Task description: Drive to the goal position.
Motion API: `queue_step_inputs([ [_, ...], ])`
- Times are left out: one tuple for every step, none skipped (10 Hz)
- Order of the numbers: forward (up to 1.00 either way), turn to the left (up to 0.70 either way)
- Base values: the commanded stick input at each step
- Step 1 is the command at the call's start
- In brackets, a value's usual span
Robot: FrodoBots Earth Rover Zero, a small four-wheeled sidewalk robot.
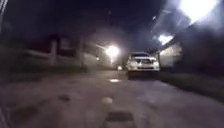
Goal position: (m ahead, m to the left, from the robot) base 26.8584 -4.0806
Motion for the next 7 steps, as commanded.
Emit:
queue_step_inputs([
  [0.70,0.00],
  [0.70,0.00],
  [0.70,0.00],
  [0.70,0.00],
  [0.70,0.00],
  [0.70,0.00],
  [0.70,0.00],
])
